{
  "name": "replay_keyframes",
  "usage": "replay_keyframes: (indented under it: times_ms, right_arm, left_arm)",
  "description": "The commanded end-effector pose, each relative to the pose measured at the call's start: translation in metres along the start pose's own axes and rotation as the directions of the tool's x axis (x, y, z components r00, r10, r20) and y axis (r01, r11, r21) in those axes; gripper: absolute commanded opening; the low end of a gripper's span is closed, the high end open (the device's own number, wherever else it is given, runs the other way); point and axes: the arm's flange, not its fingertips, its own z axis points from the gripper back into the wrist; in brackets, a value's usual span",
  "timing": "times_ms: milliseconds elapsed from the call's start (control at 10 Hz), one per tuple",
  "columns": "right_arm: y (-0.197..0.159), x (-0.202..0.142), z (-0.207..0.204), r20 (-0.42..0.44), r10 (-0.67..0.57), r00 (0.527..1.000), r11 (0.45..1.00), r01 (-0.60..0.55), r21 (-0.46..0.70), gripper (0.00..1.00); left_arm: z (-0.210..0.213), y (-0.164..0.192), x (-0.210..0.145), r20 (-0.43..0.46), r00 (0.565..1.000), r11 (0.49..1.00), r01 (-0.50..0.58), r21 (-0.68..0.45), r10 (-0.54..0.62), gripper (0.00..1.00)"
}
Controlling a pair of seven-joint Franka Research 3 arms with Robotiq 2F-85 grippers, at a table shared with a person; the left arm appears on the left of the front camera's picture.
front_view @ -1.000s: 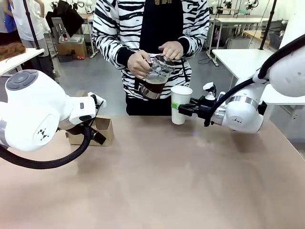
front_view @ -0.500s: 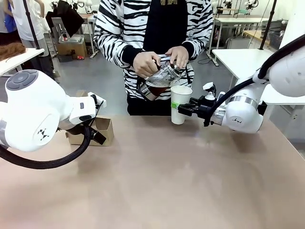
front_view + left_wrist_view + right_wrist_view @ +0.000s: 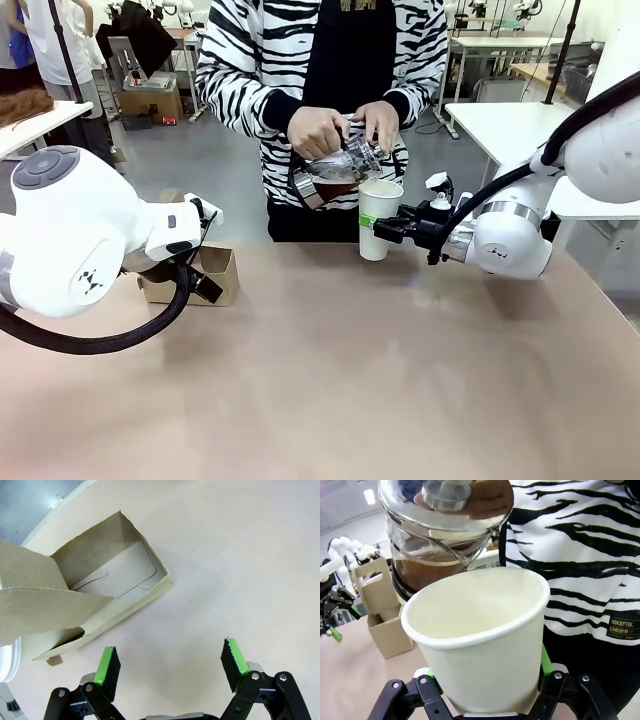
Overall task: Pour a drink into a cup and package it in a carrier.
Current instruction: When a person places the Paper Cup Lid on the 600 ml Paper Cup , lift the 600 ml Paper Cup.
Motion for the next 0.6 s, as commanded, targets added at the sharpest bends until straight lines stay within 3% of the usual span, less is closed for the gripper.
replay_keyframes:
  times_ms: [0,500]
  right_arm:
    - [0.0023,0.0027,-0.0025,0.008,0.0,1.0,1.0,0.0,0.001,0.8]
    - [0.0023,0.0027,-0.0025,0.008,0.0,1.0,1.0,0.0,0.001,0.8]
  left_arm:
    - [0.0004,0.0004,-0.0001,0.002,1.0,1.0,-0.001,-0.002,0.001,1.0]
    - [0.0004,0.0004,-0.0001,0.002,1.0,1.0,-0.001,-0.002,0.001,1.0]
